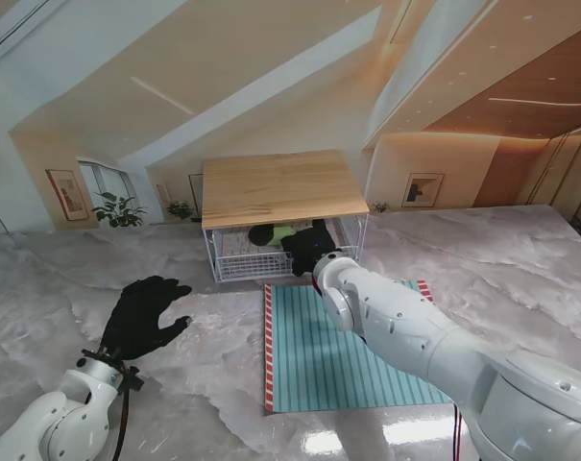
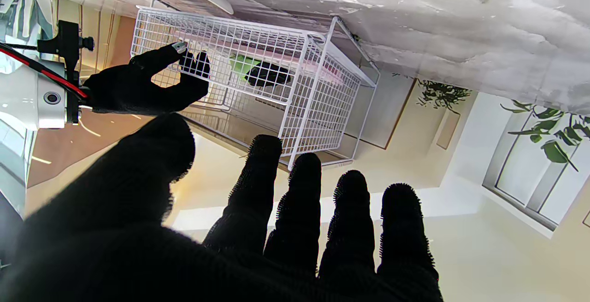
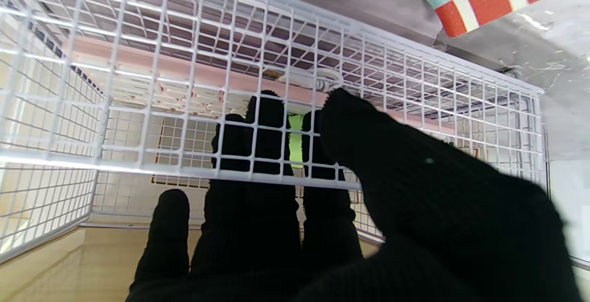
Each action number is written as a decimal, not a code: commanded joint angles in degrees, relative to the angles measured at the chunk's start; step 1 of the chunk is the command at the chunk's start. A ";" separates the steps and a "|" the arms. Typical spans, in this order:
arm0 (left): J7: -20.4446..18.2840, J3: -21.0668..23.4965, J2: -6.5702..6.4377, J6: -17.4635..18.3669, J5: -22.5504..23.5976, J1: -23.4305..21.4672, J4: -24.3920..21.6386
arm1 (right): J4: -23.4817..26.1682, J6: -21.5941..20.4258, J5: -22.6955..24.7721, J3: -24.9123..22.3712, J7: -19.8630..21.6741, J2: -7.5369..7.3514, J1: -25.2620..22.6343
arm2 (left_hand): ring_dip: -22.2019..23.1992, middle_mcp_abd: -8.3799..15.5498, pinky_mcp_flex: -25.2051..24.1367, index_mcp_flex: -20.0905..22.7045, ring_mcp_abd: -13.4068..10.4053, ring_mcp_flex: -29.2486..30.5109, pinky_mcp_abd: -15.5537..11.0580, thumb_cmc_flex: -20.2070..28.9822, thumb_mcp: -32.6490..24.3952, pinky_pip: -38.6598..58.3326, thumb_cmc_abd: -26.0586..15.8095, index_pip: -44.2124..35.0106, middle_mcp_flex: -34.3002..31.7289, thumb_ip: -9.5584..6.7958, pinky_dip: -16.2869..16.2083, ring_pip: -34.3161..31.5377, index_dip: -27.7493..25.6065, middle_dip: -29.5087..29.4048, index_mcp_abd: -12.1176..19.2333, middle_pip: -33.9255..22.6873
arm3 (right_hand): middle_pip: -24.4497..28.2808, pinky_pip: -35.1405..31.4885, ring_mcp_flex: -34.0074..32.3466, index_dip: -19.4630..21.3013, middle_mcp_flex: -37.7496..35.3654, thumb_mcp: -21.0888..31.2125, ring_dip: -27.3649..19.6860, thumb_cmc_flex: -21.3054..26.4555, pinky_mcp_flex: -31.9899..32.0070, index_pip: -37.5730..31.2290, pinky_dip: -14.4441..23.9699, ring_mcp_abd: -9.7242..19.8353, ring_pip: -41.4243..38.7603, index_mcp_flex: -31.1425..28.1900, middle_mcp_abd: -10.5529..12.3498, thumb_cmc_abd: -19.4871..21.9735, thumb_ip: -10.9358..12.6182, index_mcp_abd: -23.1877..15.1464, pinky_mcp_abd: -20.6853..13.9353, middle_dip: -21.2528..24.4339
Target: Unroll the mouse pad and set up the keyboard and mouse from the tabletop organizer
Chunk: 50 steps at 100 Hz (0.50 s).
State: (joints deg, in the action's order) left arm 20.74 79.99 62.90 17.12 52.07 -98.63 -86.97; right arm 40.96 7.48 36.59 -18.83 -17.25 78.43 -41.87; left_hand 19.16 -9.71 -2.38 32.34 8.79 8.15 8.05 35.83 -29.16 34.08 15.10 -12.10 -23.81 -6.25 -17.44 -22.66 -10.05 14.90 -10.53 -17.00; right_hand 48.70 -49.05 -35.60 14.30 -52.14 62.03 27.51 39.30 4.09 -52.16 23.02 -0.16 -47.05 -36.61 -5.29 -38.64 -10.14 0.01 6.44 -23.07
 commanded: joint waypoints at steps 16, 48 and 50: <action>-0.28 0.19 0.35 0.95 -0.05 -0.34 -0.21 | 4.16 0.85 1.56 -0.58 1.92 -1.69 -2.19 | -0.18 0.77 -0.39 -0.52 -0.16 -1.36 -1.55 -1.19 -0.09 -1.67 -0.51 0.32 0.63 -0.83 0.88 0.08 0.18 -0.09 -0.40 -0.12 | 10.42 -1.44 -3.35 -0.47 -5.70 2.25 0.84 1.81 0.93 -1.34 -1.23 0.81 -1.69 -1.81 -1.29 -1.68 -0.68 1.25 1.55 -4.36; 0.33 0.40 0.38 1.77 0.22 -0.67 -0.39 | 8.73 2.00 3.52 -2.19 3.76 -4.17 -4.08 | -0.20 0.57 -0.39 -0.58 -0.19 -1.41 -1.63 -1.20 -0.13 -2.26 -0.47 0.34 0.67 -0.84 1.14 0.17 0.19 -0.09 -0.53 -0.10 | 10.40 -2.56 -3.85 1.73 -6.50 2.86 0.62 2.36 1.04 -6.34 -1.54 0.50 -1.82 -4.57 -1.50 -2.22 -0.90 -1.81 1.94 -4.80; 0.37 0.41 0.38 1.81 0.24 -0.68 -0.39 | 8.94 2.07 3.61 -2.31 3.85 -4.29 -4.18 | -0.20 0.61 -0.41 -0.57 -0.19 -1.40 -1.63 -1.22 -0.12 -2.30 -0.47 0.34 0.63 -0.84 1.15 0.16 0.19 -0.09 -0.51 -0.11 | 10.37 -2.59 -3.91 1.85 -6.52 2.84 0.60 2.39 1.05 -6.57 -1.56 0.41 -1.84 -4.81 -1.55 -2.24 -0.92 -2.03 1.94 -4.81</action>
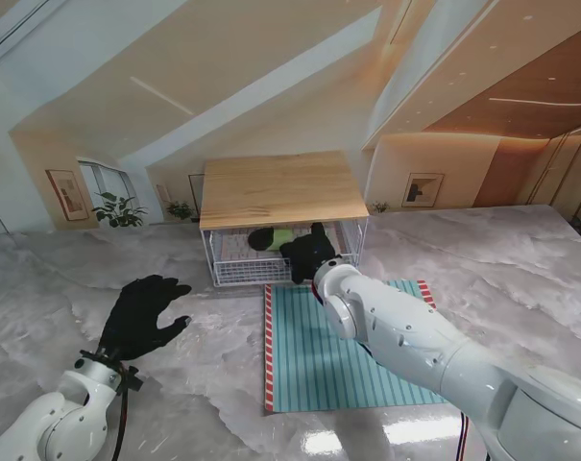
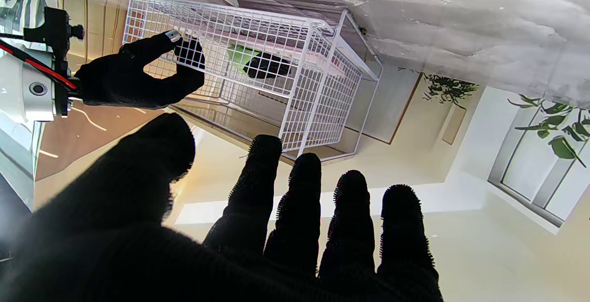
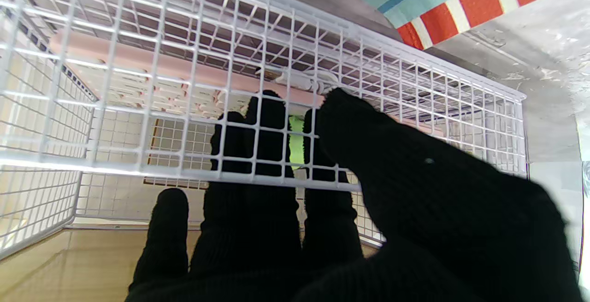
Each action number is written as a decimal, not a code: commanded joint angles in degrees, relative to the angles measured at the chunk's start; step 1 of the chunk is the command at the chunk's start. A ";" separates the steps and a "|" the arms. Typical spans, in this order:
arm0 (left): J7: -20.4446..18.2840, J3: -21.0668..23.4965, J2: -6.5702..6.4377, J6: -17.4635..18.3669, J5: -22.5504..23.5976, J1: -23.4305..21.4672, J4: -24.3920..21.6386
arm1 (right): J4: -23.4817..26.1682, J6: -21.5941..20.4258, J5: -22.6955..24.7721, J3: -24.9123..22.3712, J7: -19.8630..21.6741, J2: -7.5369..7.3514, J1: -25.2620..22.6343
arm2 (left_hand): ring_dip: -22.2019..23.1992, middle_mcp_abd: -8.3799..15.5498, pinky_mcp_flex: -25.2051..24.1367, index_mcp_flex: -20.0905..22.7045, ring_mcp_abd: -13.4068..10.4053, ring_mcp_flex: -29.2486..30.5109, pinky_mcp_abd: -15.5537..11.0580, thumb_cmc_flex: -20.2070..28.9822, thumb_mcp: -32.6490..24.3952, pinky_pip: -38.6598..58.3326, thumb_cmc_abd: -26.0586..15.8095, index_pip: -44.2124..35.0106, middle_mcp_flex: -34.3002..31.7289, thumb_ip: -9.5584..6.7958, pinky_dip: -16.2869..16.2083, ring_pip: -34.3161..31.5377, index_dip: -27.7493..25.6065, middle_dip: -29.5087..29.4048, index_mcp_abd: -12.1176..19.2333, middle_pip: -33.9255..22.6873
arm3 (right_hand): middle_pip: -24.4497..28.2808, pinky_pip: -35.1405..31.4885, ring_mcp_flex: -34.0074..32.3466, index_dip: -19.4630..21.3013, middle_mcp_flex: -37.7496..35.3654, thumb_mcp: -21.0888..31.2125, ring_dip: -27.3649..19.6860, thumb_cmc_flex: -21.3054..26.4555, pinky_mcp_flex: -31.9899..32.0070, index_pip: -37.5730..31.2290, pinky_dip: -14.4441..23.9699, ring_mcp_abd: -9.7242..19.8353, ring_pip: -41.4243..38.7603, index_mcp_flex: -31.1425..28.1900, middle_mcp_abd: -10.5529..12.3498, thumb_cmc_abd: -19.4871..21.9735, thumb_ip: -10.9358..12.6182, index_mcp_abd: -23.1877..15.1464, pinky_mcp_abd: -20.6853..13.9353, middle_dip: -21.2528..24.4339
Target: Unroll the mouse pad and set up the keyboard and mouse from the tabletop organizer
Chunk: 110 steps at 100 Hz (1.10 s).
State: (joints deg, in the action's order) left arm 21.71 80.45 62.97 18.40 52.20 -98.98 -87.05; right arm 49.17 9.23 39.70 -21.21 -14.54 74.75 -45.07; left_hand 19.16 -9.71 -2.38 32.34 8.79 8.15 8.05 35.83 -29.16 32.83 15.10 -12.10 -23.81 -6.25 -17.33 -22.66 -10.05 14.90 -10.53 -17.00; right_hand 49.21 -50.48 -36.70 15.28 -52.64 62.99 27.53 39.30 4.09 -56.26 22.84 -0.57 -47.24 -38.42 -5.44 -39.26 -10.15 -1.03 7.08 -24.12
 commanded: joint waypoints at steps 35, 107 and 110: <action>0.11 -0.05 0.39 0.76 0.25 -0.50 -0.29 | 4.06 1.02 1.67 -1.46 2.10 -2.03 -2.55 | -0.20 0.77 -0.35 -0.48 -0.24 -1.37 -1.69 -1.29 -0.15 -1.68 -0.50 0.31 0.56 -0.84 1.31 0.19 0.18 -0.08 -0.46 -0.13 | 9.86 -2.90 -3.81 0.76 -7.03 2.54 0.50 2.04 0.86 -2.22 -1.10 0.45 -2.13 -3.98 -1.94 -2.67 -0.70 -0.09 1.52 -4.69; 0.88 0.28 0.53 0.99 0.27 -1.28 -1.02 | 8.96 1.32 3.86 -3.68 3.48 -4.30 -5.77 | -0.21 0.70 -0.24 -0.56 -0.31 -1.44 -1.80 -1.32 -0.11 -2.28 -0.52 0.34 0.49 -0.84 1.54 0.25 0.19 -0.05 -0.45 -0.18 | 10.26 -6.36 -5.43 1.28 -8.88 4.70 0.15 1.59 0.78 -2.35 -0.62 -0.26 -3.21 -6.11 -2.25 -5.10 -0.39 0.37 1.81 -6.18; 0.89 0.29 0.53 1.02 0.27 -1.30 -1.05 | 9.18 1.31 3.96 -3.81 3.50 -4.39 -5.92 | -0.21 0.67 -0.24 -0.57 -0.31 -1.44 -1.80 -1.31 -0.10 -2.29 -0.53 0.34 0.57 -0.83 1.54 0.25 0.19 -0.06 -0.44 -0.15 | 10.25 -6.43 -5.49 1.26 -8.88 4.76 0.14 1.58 0.77 -2.29 -0.62 -0.26 -3.25 -6.06 -2.29 -5.13 -0.37 0.39 1.80 -6.20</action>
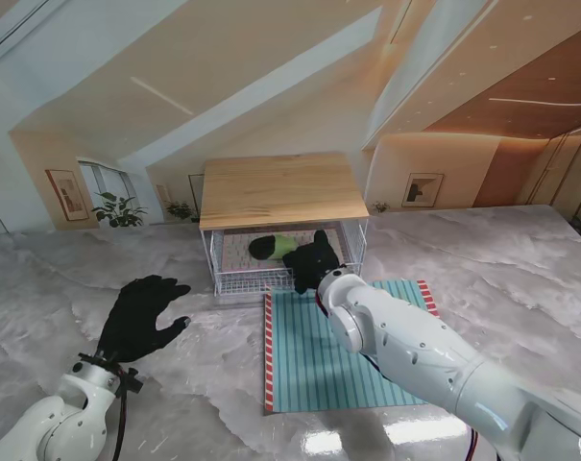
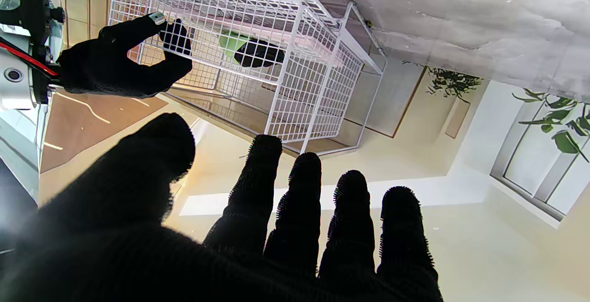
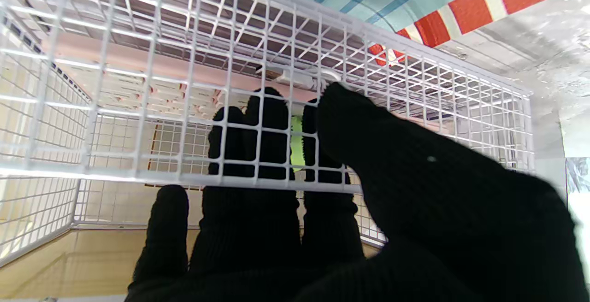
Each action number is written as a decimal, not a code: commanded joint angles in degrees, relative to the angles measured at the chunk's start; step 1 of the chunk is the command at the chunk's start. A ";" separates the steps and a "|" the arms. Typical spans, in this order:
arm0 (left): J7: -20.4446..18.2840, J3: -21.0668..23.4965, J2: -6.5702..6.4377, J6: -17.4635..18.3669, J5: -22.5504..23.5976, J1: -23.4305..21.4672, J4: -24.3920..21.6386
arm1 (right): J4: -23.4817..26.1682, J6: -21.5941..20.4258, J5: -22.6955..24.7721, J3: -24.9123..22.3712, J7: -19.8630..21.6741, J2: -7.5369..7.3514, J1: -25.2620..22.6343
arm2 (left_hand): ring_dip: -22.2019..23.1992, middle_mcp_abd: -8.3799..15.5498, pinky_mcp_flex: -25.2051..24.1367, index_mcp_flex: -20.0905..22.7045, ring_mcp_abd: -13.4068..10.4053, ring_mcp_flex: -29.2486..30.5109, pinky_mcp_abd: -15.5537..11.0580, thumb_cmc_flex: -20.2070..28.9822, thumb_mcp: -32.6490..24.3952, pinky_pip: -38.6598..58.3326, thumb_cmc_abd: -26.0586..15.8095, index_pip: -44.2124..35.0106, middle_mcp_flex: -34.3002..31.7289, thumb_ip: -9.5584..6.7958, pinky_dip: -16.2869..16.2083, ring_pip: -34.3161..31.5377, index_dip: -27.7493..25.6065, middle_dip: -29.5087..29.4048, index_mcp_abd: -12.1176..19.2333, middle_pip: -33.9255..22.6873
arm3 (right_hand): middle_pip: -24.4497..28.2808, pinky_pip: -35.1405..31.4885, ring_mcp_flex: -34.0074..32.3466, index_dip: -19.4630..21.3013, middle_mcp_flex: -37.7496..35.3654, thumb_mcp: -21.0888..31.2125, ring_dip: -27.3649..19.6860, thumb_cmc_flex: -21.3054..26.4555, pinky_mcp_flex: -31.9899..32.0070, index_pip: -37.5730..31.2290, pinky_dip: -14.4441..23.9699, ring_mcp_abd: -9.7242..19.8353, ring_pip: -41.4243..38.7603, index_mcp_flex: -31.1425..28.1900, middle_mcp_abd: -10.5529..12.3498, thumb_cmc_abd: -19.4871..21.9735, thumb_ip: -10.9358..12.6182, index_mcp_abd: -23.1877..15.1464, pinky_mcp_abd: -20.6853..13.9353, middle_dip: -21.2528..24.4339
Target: Unroll the mouse pad and set up the keyboard and mouse from the tabletop organizer
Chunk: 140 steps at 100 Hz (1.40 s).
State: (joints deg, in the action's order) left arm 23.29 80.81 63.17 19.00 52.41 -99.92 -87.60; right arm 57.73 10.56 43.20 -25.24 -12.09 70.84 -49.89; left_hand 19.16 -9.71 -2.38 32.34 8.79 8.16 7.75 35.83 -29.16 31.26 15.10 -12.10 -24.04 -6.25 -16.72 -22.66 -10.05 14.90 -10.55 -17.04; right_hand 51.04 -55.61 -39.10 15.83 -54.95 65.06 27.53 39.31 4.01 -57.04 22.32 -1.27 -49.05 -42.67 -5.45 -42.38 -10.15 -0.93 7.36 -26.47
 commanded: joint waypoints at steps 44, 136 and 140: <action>-0.37 -0.01 0.40 0.67 -0.01 -0.51 -0.76 | 4.28 0.00 2.53 -1.81 1.91 -2.17 -3.80 | -0.22 0.75 -0.22 -0.55 -0.33 -1.42 -1.48 -1.33 -0.11 -0.92 -0.49 0.33 0.70 -0.85 0.98 0.28 0.19 -0.03 -0.42 -0.17 | 8.75 -2.44 -3.53 0.69 -7.07 3.66 0.02 1.21 0.83 -1.33 0.00 0.33 -1.99 -2.30 -2.39 -3.11 -0.03 0.56 1.58 -4.28; -0.83 -0.34 0.53 -0.32 -0.59 -0.83 -1.91 | 11.09 -1.03 4.92 -6.83 3.60 -4.54 -9.50 | -0.23 0.69 -0.23 -0.60 -0.36 -1.50 -1.12 -1.31 0.10 -2.18 -0.57 0.47 0.73 -0.89 1.56 0.50 0.26 -0.07 -0.52 -0.11 | 9.16 -3.67 -4.17 0.63 -7.78 4.32 -0.24 0.90 0.78 -1.27 -0.02 0.02 -2.67 -3.02 -2.63 -3.86 0.04 1.27 1.67 -4.86; -0.81 -0.33 0.52 -0.29 -0.57 -0.82 -1.92 | 11.40 -1.16 5.08 -7.02 3.72 -4.66 -9.69 | -0.23 0.62 -0.23 -0.63 -0.36 -1.52 -1.12 -1.30 0.12 -2.18 -0.59 0.49 0.75 -0.88 1.55 0.51 0.27 -0.07 -0.55 -0.09 | 9.19 -3.72 -4.23 0.63 -7.83 4.35 -0.23 0.88 0.68 -1.26 -0.02 0.02 -2.71 -3.05 -2.61 -3.90 0.04 1.28 1.67 -4.89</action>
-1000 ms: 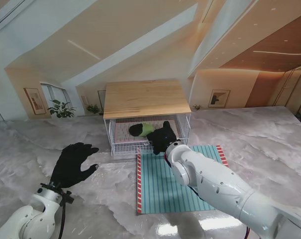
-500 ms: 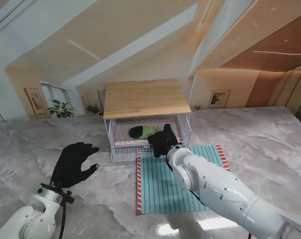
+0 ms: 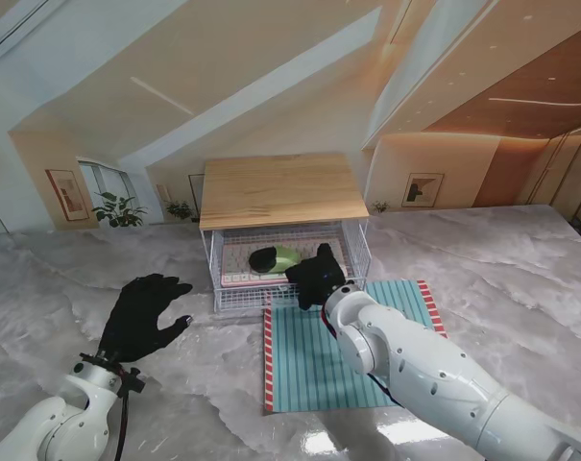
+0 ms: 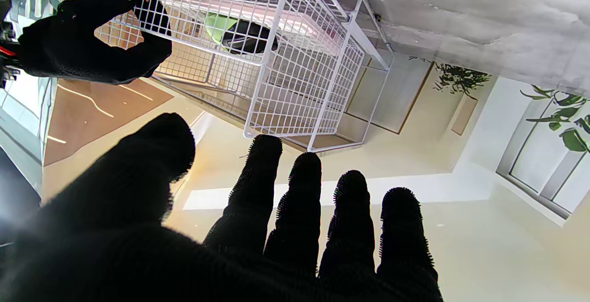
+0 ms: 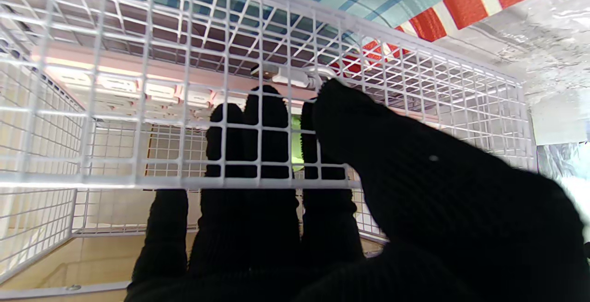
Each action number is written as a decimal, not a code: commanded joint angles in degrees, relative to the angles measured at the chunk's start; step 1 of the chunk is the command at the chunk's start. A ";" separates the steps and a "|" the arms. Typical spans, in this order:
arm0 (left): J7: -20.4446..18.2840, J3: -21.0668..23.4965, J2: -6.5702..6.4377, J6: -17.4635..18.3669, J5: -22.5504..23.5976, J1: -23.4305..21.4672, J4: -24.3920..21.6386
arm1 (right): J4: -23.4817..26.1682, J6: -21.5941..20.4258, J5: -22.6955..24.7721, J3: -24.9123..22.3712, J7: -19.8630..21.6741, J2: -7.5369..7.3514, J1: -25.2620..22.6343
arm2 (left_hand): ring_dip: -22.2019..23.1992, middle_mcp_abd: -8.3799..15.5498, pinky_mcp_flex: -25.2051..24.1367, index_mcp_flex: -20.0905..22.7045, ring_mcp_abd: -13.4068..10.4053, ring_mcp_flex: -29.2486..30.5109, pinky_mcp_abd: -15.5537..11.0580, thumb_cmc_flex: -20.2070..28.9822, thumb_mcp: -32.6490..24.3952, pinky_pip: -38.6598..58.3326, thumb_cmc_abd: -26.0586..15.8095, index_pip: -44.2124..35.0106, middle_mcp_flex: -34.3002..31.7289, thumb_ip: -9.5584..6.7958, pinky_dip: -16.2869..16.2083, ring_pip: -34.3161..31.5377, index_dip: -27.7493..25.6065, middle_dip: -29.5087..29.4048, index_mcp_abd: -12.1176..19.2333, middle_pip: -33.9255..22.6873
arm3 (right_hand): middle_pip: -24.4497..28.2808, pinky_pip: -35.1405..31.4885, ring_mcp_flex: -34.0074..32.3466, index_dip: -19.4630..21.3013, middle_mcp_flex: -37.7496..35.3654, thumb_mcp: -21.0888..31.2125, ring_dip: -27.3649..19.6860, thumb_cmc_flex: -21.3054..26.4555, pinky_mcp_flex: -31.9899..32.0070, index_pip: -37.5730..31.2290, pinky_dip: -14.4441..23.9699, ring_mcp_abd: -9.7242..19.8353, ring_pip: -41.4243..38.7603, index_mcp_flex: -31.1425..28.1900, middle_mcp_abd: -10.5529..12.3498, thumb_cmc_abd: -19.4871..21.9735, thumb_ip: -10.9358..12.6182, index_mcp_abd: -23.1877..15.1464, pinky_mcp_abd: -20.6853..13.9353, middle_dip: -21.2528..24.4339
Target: Unroll the mouse pad and set up the keyboard and mouse from the tabletop organizer
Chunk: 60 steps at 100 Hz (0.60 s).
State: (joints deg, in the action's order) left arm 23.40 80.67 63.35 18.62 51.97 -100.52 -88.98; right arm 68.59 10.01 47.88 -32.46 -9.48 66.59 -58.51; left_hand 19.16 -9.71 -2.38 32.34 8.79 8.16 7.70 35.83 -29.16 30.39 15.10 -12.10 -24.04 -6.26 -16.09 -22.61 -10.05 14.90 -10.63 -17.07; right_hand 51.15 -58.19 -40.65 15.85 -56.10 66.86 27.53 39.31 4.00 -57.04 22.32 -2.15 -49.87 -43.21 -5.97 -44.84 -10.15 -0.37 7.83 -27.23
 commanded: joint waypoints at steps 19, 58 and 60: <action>-0.91 -0.25 0.37 0.14 -0.22 -0.14 -0.58 | 1.86 -1.05 1.13 -0.70 1.71 -0.89 -1.97 | -0.24 0.75 -0.23 -0.61 -0.43 -1.53 -1.07 -1.29 0.16 -1.32 -0.59 0.47 0.76 -0.88 0.92 0.51 0.26 -0.07 -0.46 -0.08 | 9.07 -1.49 -3.03 0.65 -6.82 2.58 -0.31 0.83 0.08 -1.23 0.00 0.44 -1.99 -2.64 -2.15 -1.48 -0.01 0.78 1.50 -4.21; -0.81 -0.37 0.40 0.21 -0.29 -0.12 -0.65 | 1.54 -2.32 0.99 -0.87 0.95 -0.86 -2.34 | -0.24 0.73 -0.23 -0.65 -0.44 -1.51 -1.04 -1.31 0.12 -1.50 -0.57 0.48 0.77 -0.92 0.99 0.53 0.26 -0.06 -0.50 -0.09 | 8.90 -2.57 -5.29 0.57 -7.71 2.86 -1.21 0.72 -1.57 -1.21 0.00 -0.79 -0.93 -3.24 -1.81 -1.95 -0.13 1.14 3.10 -4.16; -0.80 -0.37 0.40 0.21 -0.28 -0.13 -0.66 | 1.56 -2.34 1.00 -0.87 0.94 -0.87 -2.39 | -0.24 0.77 -0.22 -0.66 -0.45 -1.52 -1.04 -1.35 0.14 -1.50 -0.55 0.48 0.74 -0.91 0.99 0.54 0.26 -0.06 -0.49 -0.11 | 8.90 -2.61 -5.30 0.58 -7.71 2.84 -1.20 0.69 -1.60 -1.22 0.00 -0.80 -0.95 -3.30 -1.90 -1.98 -0.14 1.20 3.08 -4.18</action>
State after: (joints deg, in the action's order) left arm 23.39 80.52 63.41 18.65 51.80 -100.47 -89.13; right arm 70.09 8.24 48.72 -33.71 -9.30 65.85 -59.93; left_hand 19.16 -9.71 -2.38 32.34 8.79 8.16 7.70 35.83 -29.16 29.81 15.10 -12.10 -24.04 -6.26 -16.05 -22.48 -10.05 14.90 -10.63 -17.07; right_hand 51.15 -59.64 -41.96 15.85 -56.82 67.38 26.86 39.31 1.87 -57.01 22.32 -3.74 -49.94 -44.11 -6.96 -45.26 -10.15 0.05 9.73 -27.29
